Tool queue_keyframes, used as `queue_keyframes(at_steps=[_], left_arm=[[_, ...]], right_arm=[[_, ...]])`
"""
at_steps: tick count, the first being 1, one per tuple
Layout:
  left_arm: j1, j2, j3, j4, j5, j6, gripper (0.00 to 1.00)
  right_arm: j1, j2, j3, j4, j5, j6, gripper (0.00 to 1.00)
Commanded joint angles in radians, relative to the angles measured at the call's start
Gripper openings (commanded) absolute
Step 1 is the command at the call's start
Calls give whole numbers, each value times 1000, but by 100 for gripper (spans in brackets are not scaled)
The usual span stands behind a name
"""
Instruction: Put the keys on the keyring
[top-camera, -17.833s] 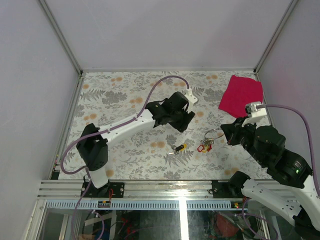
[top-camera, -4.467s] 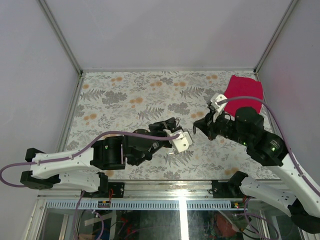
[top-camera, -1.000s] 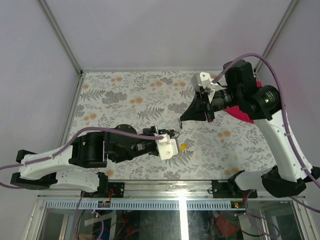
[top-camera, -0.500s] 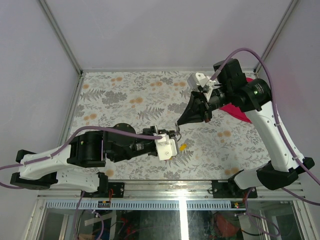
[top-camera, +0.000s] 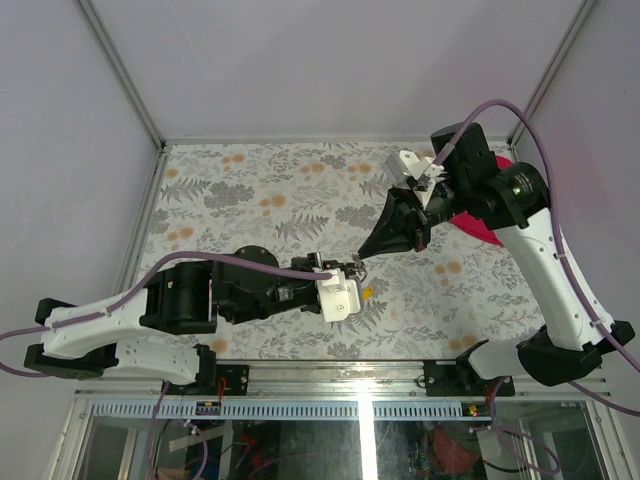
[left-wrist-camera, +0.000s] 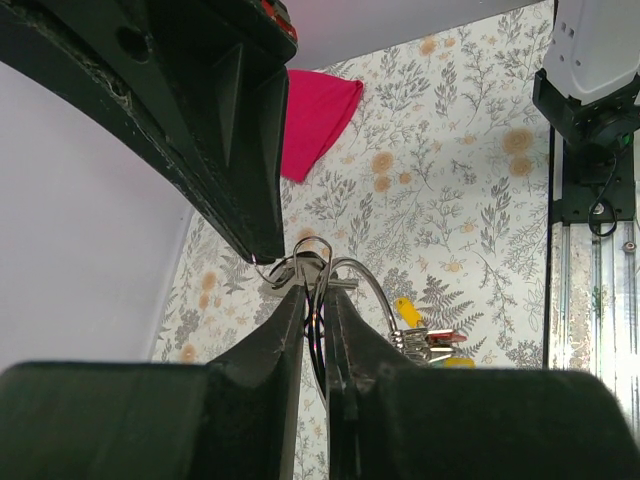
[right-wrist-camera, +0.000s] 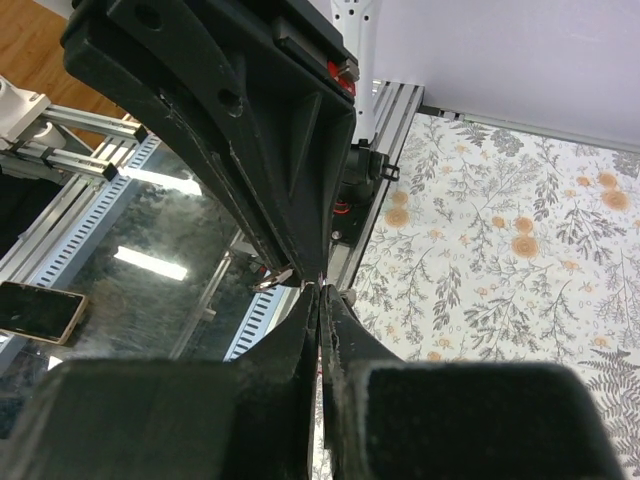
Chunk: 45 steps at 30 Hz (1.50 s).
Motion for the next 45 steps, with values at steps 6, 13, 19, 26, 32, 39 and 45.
queue_keyframes(at_steps=[6, 13, 19, 26, 32, 39, 45], left_arm=[[-3, 15, 51, 25, 8, 7, 0], [-3, 26, 59, 22, 15, 11, 0], [-4, 30, 64, 20, 14, 14, 0], [-4, 33, 71, 19, 11, 19, 0], [-3, 29, 75, 18, 6, 19, 0], [-4, 28, 72, 13, -12, 23, 0], [-4, 30, 76, 12, -21, 26, 0]], right_arm=[[-5, -59, -31, 33, -75, 11, 0], [-4, -81, -61, 65, -96, 36, 0], [-4, -100, -99, 108, -101, 74, 0], [-4, -109, -125, 108, -113, 80, 0], [-4, -122, -141, 106, -111, 87, 0], [-4, -132, -148, 103, -129, 98, 0], [-3, -138, -159, 102, -141, 108, 0]])
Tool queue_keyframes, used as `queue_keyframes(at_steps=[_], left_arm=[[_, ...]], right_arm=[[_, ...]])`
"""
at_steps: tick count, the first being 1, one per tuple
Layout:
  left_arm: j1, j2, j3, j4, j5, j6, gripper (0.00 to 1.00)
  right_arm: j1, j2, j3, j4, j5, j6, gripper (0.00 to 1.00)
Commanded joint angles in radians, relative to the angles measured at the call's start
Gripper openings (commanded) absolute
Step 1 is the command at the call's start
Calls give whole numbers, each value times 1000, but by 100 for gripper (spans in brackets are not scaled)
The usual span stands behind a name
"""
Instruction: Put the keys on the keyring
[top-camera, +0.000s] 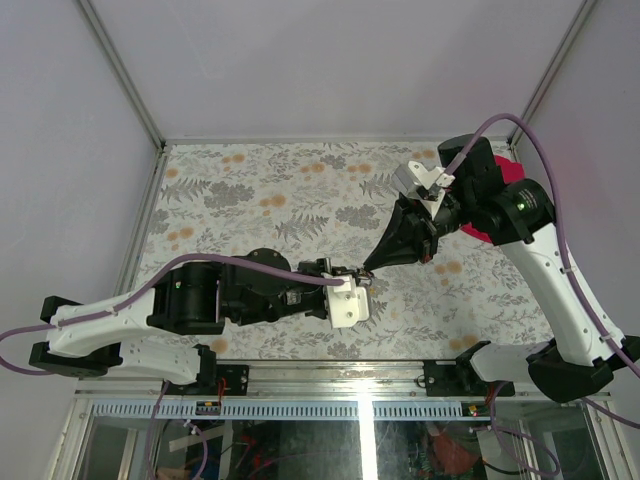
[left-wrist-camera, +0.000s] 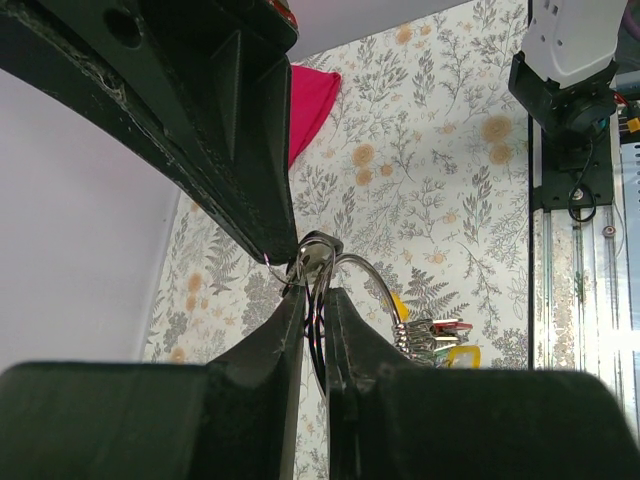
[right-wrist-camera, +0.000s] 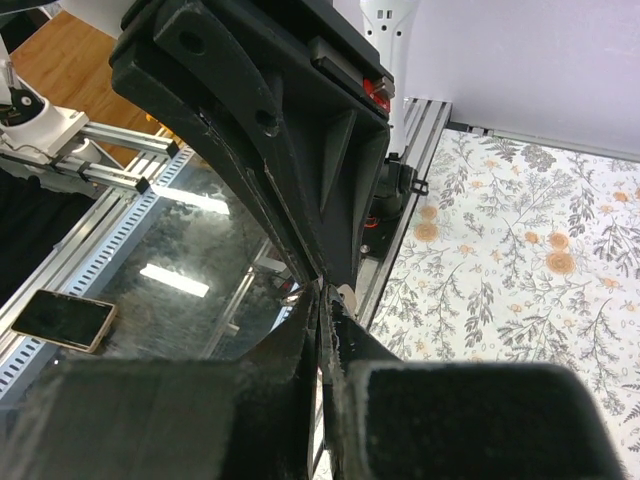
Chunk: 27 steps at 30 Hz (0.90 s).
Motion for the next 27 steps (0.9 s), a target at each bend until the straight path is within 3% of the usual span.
queue_keyframes(at_steps=[1, 7, 10, 12, 15, 16, 17, 19, 27], left_arm=[[0, -9, 48, 51, -45, 23, 0], [-1, 0, 54, 40, -48, 21, 0], [0, 3, 55, 38, -47, 19, 0], [0, 5, 58, 34, -48, 17, 0], [-1, 6, 63, 29, -45, 11, 0], [-1, 6, 63, 29, -45, 11, 0], [-1, 8, 62, 29, -45, 10, 0], [-1, 10, 61, 30, -45, 10, 0], [-1, 5, 60, 27, -49, 9, 0]], right_arm=[[0, -39, -7, -8, -74, 28, 0], [6, -59, -25, 30, -98, 71, 0], [6, -100, -84, 188, -136, 210, 0], [6, -159, -223, 525, -201, 504, 0], [7, -239, -502, 1559, -214, 1332, 0], [6, -222, -523, 1786, -228, 1500, 0], [7, -204, -525, 1877, -238, 1587, 0], [6, -196, -538, 1987, -242, 1675, 0], [-14, -197, -512, 1988, -242, 1668, 0]])
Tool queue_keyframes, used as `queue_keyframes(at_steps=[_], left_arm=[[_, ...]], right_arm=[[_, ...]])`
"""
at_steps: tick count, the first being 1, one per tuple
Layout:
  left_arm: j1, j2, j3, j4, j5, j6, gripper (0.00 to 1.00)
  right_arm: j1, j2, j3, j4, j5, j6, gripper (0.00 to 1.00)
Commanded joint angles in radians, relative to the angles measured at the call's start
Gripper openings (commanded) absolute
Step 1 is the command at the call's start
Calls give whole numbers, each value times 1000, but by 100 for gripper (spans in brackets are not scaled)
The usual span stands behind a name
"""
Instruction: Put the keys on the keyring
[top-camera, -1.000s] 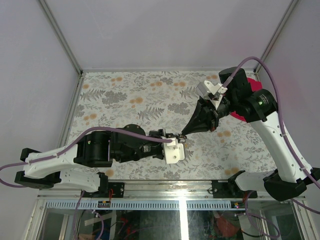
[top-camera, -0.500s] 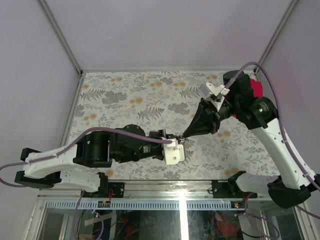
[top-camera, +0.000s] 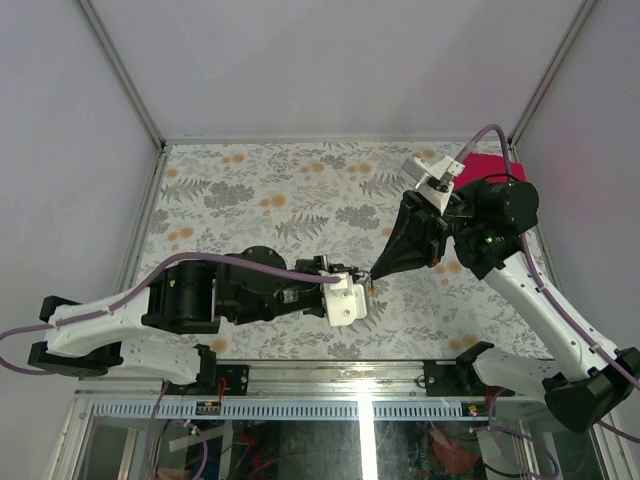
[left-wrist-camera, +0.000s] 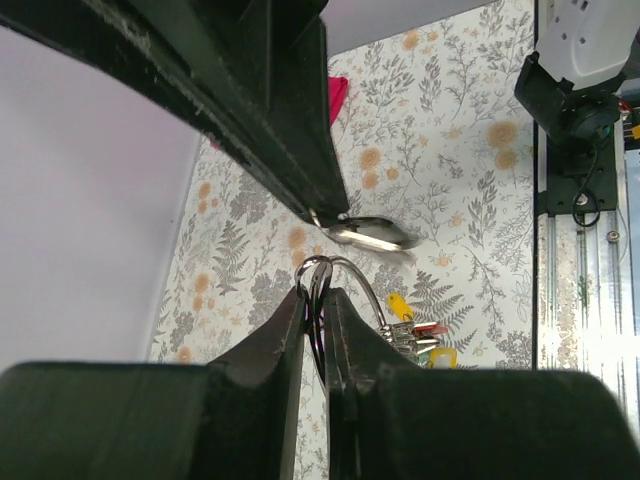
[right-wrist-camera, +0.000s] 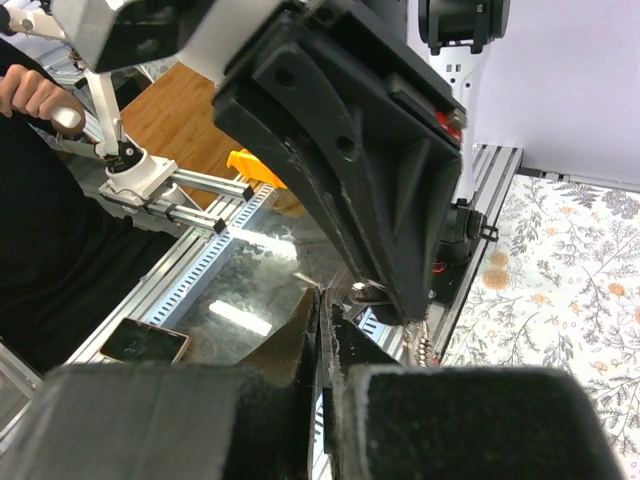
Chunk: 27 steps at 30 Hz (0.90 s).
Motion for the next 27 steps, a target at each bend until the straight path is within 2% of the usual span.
queue_keyframes(at_steps=[1, 6, 9, 14, 17, 19, 21, 22, 23, 24, 25, 26, 27], left_arm=[[5, -2, 22, 44, -41, 8, 0], [6, -8, 17, 43, -49, 8, 0], [5, -11, 11, 44, -60, 10, 0], [5, -11, -1, 43, -89, 13, 0], [5, -9, -9, 40, -109, 13, 0], [4, -7, -11, 36, -116, 9, 0], [6, -7, -11, 33, -121, 7, 0], [5, -7, -11, 31, -125, 5, 0], [4, -7, -11, 28, -126, 2, 0], [5, -8, -11, 26, -128, 0, 0], [5, -9, -12, 25, -130, 0, 0], [5, -9, -13, 25, -130, -1, 0], [4, -10, -16, 24, -130, -2, 0]], right_arm=[[-23, -18, 40, 207, -95, 154, 0], [-102, -4, 29, 362, -96, 282, 0], [-140, -5, 28, 381, -84, 292, 0], [-217, -7, 13, 358, -47, 277, 0], [-247, -16, 5, 223, -23, 188, 0], [-264, -25, 9, 64, -4, 48, 0], [-279, -35, 32, -196, 26, -148, 0], [-288, -39, 70, -372, 54, -296, 0], [-296, -39, 134, -669, 109, -530, 0], [-296, -26, 249, -1056, 238, -849, 0], [-281, -1, 335, -1309, 399, -1026, 0], [-271, 17, 373, -1392, 502, -1075, 0], [-268, 14, 385, -1406, 572, -1066, 0]])
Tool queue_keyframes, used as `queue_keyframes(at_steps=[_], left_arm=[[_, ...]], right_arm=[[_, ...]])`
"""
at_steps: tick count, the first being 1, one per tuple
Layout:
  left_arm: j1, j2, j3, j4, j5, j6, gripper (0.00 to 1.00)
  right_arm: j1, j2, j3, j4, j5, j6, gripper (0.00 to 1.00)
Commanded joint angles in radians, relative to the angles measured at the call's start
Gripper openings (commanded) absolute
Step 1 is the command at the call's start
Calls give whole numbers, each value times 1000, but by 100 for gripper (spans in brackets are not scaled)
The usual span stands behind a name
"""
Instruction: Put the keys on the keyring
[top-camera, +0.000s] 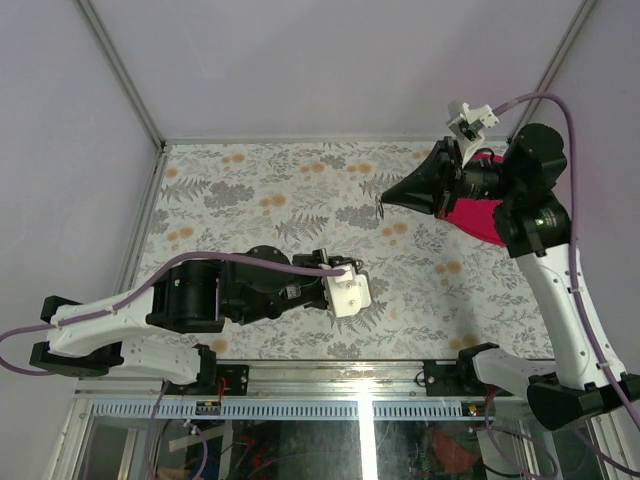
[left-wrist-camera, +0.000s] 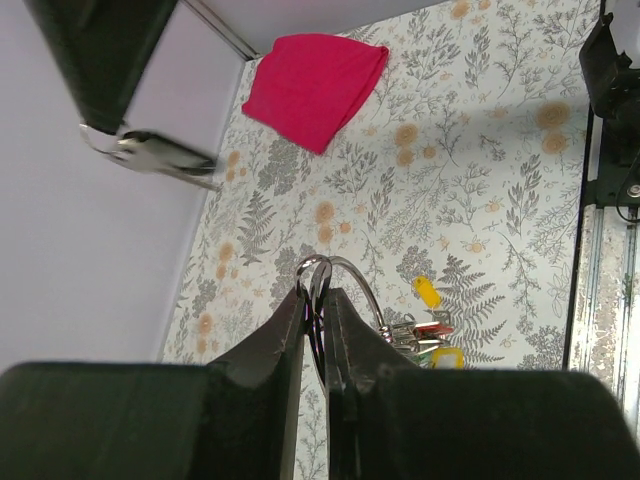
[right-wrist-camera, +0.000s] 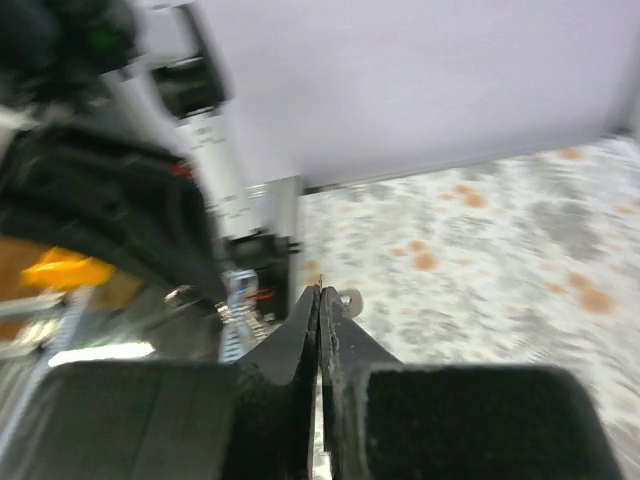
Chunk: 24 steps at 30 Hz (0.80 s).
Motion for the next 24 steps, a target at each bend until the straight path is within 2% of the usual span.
queue_keyframes(at_steps=[1, 8, 12, 20, 24], left_arm=[[2, -12, -4, 29, -31, 0, 0], [2, 1, -25, 43, -85, 16, 0], [3, 20, -45, 62, -152, 24, 0], [9, 44, -72, 77, -171, 17, 0], [11, 44, -74, 77, -178, 13, 0]], right_arm=[[12, -5, 170, -673, 405, -520, 0], [12, 11, 250, -777, 698, -425, 0], [13, -17, 213, -779, 770, -338, 0], [61, -10, 21, -864, 1027, -328, 0], [87, 48, -83, -926, 1081, -338, 1]])
